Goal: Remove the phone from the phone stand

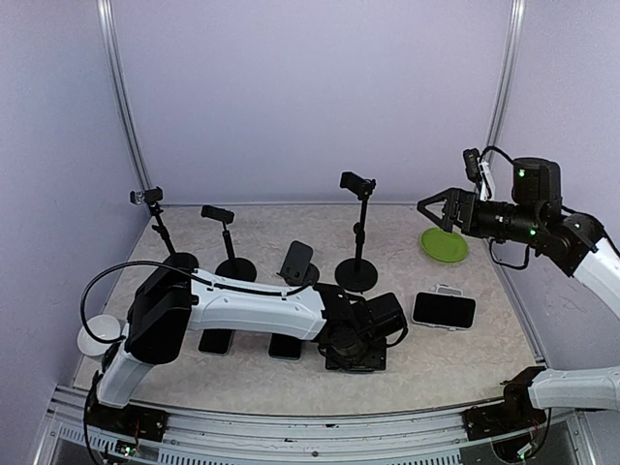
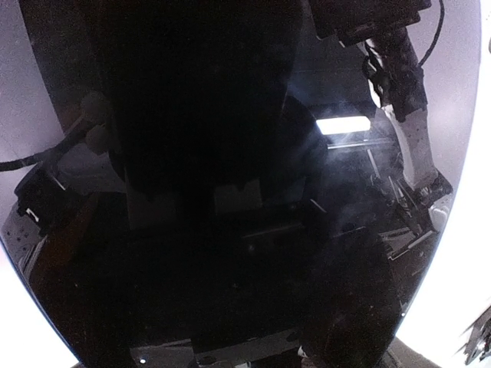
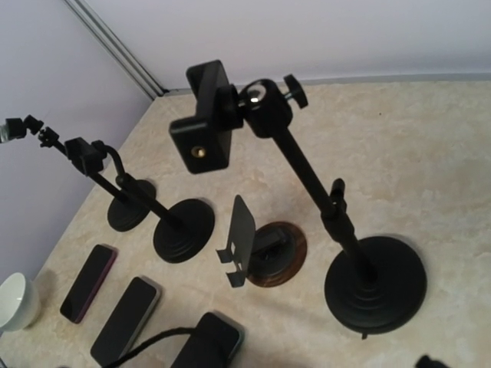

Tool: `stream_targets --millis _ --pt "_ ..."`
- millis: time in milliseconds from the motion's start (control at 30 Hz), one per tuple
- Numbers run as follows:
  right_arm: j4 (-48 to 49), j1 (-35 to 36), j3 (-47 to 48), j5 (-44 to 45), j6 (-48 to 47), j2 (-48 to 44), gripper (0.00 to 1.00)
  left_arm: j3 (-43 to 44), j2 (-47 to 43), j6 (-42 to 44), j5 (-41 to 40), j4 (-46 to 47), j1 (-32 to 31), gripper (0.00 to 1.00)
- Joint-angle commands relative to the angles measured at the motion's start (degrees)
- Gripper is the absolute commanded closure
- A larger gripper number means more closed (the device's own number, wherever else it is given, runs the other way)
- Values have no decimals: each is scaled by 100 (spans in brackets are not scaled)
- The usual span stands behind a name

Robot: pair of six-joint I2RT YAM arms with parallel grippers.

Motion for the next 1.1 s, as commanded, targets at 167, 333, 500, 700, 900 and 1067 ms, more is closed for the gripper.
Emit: stream_targets --millis 167,333,500,700,900,1067 --pt "-130 -58 -64 -10 71 -158 4 331 281 -245 -281 -674 69 52" --pt "-29 -59 -132 -28 135 -150 4 612 461 -251 -472 -1018 122 50" --pt "26 -60 -98 -28 169 -98 4 668 514 -217 -595 -941 151 46" --pt "26 -60 -118 -5 197 -51 5 769 660 -199 -648 -898 151 36" --pt "-17 -60 -149 25 232 -75 5 704 649 -219 -611 -833 151 19" --pt "-290 -53 -40 180 430 4 5 729 641 -238 -587 -809 197 2"
